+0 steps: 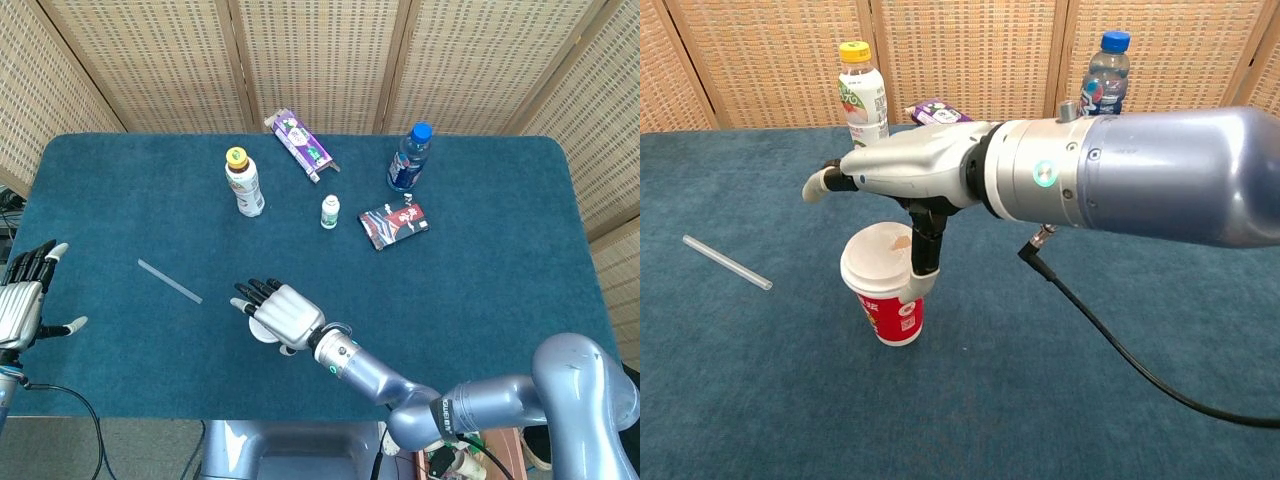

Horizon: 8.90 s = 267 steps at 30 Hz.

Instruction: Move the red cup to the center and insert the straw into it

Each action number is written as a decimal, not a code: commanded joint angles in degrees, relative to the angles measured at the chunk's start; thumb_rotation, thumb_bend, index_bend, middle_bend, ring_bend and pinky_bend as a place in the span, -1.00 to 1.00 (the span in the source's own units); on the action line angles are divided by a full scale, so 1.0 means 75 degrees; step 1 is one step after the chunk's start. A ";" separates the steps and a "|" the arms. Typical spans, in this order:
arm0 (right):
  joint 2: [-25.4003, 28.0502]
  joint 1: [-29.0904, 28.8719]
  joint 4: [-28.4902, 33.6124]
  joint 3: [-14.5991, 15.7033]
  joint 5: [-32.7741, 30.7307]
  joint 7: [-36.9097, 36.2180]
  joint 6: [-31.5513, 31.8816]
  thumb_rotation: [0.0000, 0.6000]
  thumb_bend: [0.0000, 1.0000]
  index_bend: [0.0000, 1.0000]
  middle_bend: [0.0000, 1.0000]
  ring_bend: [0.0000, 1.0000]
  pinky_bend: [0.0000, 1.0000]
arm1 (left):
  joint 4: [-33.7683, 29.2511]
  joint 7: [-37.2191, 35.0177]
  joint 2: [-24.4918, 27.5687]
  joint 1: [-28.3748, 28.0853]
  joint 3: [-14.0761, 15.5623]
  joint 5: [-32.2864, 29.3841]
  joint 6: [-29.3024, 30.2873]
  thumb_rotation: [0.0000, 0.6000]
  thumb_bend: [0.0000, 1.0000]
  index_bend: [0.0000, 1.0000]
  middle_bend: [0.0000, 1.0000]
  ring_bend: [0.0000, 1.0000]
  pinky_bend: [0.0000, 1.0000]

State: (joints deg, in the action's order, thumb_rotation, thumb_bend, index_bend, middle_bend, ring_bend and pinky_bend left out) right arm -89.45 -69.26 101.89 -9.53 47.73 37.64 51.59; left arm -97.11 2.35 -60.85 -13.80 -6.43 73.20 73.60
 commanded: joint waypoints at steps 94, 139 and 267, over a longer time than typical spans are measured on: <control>0.3134 0.7842 -0.2005 0.0544 0.4348 -0.6223 0.4370 1.00 -1.00 -1.00 -1.00 -1.00 -1.00 | 0.6100 -0.2080 -0.3571 -0.3785 0.1578 0.2854 -0.3247 1.00 -0.27 -0.09 -1.00 -1.00 -1.00; 0.3192 0.8026 -0.1979 0.0292 0.4579 -0.6432 0.4256 1.00 -1.00 -1.00 -1.00 -1.00 -1.00 | 0.4578 -0.3535 -0.2607 -0.3491 0.0620 0.2363 -0.1032 1.00 -0.23 0.16 -1.00 -1.00 -1.00; 0.3332 0.8187 -0.2004 0.0066 0.4392 -0.6611 0.4150 1.00 -1.00 -1.00 -1.00 -1.00 -1.00 | 0.3070 -1.0864 -0.3744 -0.4117 0.0862 0.2691 -0.1663 1.00 0.01 -0.90 -1.00 -1.00 -1.00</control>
State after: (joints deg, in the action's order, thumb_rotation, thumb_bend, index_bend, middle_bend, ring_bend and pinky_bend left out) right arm -64.46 -7.86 86.86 -9.04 80.67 -11.94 82.71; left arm -74.10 -79.12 -88.95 -44.67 0.01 93.37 61.11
